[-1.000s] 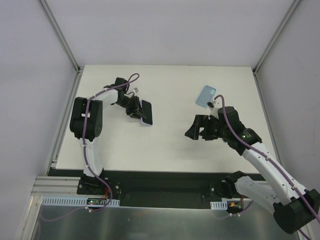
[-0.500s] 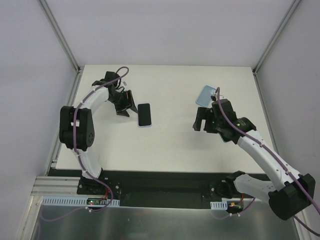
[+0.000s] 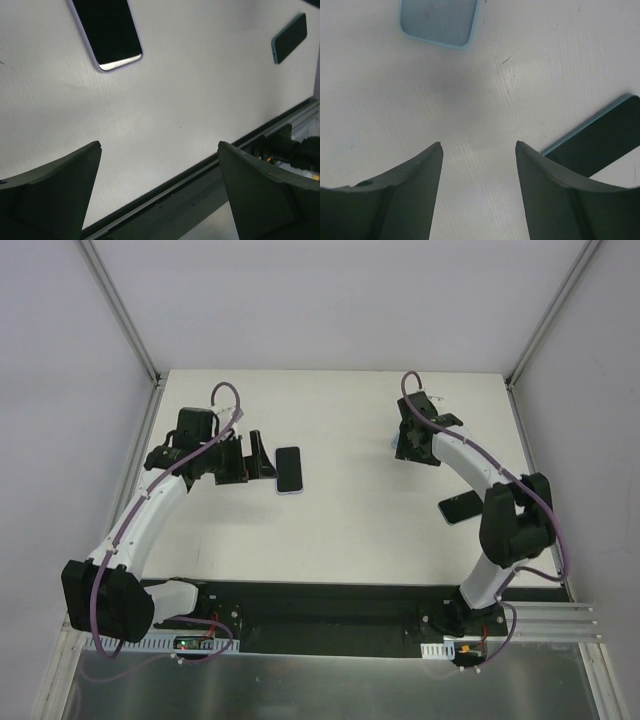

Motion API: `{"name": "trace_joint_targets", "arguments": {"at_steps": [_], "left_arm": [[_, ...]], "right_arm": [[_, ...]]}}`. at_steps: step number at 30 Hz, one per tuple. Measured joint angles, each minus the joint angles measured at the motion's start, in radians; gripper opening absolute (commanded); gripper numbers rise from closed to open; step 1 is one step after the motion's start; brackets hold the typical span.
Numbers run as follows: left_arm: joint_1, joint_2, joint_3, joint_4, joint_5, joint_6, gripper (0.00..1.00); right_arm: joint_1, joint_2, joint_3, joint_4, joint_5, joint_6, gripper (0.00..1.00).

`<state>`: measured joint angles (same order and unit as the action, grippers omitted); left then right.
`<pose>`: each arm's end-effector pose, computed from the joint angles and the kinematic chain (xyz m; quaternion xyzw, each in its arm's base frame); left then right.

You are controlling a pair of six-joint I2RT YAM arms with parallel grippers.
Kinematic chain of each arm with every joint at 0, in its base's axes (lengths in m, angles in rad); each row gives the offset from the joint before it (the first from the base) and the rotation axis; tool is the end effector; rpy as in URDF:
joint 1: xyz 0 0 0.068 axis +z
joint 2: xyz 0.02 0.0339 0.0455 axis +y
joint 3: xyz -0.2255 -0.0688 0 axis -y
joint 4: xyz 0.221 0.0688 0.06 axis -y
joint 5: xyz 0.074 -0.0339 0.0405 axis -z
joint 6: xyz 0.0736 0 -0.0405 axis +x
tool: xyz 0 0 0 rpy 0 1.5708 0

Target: Put the phone into the phone case

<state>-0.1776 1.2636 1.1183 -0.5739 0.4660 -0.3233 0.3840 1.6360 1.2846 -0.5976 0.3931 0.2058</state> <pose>0.2740 -0.0828 0.2637 0.0306 0.8907 -0.3033 0.3372 0.3309 0.1033 0.2034 -0.0236 0.9353 -0.0907 0.3411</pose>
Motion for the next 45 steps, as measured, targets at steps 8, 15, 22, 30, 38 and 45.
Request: {"name": "trace_joint_targets", "arguments": {"at_steps": [8, 15, 22, 30, 38, 45], "left_arm": [[-0.032, -0.054, -0.135, 0.047, 0.134, -0.006, 0.99], [-0.033, -0.078, -0.135, 0.079, 0.151, -0.007, 0.99], [-0.033, -0.092, -0.136, 0.085, 0.152, -0.008, 0.99], [-0.033, -0.092, -0.136, 0.091, 0.153, -0.009, 0.99], [-0.033, -0.092, -0.136, 0.092, 0.153, -0.009, 0.99], [-0.033, -0.092, -0.136, 0.092, 0.153, -0.009, 0.99]], "right_arm": [[-0.093, 0.285, 0.216, 0.002, 0.013, 0.027, 0.54], [-0.192, 0.377, 0.313, 0.012, -0.021, 0.072, 0.45], [-0.248, 0.426, 0.320, 0.071, -0.130, 0.082, 0.43], [-0.249, 0.454, 0.319, 0.150, -0.205, 0.108, 0.41], [-0.249, 0.504, 0.324, 0.147, -0.219, 0.136, 0.15], [-0.253, 0.478, 0.270, 0.206, -0.291, 0.075, 0.02]]}}
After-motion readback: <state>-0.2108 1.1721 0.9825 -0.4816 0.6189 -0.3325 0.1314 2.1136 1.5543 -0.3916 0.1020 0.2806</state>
